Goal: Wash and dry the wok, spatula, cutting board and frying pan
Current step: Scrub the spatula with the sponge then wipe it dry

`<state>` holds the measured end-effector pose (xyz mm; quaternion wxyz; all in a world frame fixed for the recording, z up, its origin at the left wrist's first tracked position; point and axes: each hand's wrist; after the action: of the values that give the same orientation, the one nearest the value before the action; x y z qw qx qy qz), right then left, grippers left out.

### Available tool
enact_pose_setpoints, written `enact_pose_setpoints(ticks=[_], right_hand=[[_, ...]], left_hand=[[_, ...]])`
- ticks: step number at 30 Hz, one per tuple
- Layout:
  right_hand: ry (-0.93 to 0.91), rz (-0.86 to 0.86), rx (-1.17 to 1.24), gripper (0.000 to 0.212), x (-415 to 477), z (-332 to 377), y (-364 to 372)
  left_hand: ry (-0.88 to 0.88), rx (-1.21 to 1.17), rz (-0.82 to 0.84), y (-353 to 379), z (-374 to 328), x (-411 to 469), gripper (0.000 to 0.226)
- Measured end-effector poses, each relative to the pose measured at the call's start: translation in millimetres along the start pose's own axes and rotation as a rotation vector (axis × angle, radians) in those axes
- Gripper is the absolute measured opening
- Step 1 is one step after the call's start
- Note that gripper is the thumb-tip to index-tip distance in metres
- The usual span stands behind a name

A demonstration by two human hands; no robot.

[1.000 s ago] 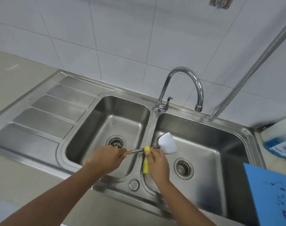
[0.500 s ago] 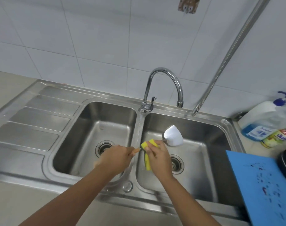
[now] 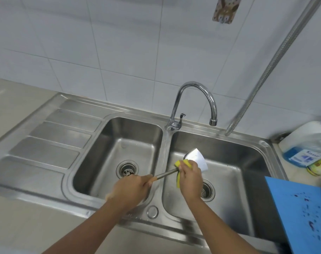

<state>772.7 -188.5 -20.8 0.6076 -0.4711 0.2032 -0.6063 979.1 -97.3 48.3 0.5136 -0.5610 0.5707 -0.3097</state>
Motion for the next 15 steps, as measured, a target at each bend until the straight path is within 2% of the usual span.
enact_pose_setpoints(ticks=[1, 3, 7, 9, 12, 14, 15], right_hand=[[0.078, -0.021, 0.010, 0.026, 2, -4, -1], [0.075, -0.043, 0.051, 0.027, -4, 5, 2], [-0.234, 0.031, 0.164, 0.030, -35, 36, 8], [-0.327, 0.030, 0.146, 0.032, -36, 32, 7], [-0.187, -0.027, 0.087, 0.022, -22, 10, 5], [-0.055, -0.031, 0.049, 0.022, -16, -2, 3], [-0.051, -0.026, 0.034, 0.022, -17, -3, 5]], left_hand=[[-0.016, -0.008, 0.017, 1, 1, 1, 0.043], [-0.060, -0.061, 0.083, 2, 2, 5, 0.048], [-0.161, -0.233, 0.203, 7, 8, 13, 0.038], [-0.177, -0.298, 0.264, 11, 11, 16, 0.035], [-0.176, -0.348, 0.320, 14, 17, 16, 0.036], [-0.204, -0.398, 0.347, 15, 20, 15, 0.043], [-0.219, -0.434, 0.360, 17, 22, 15, 0.048]])
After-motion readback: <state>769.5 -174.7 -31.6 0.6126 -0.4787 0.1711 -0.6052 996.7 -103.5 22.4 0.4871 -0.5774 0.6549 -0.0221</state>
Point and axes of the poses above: each hand's wrist, its own x-axis towards the middle knuckle, its own y-axis out of the palm, z = x × y, and after that the axes turned 11 degrees about -y, right-handed
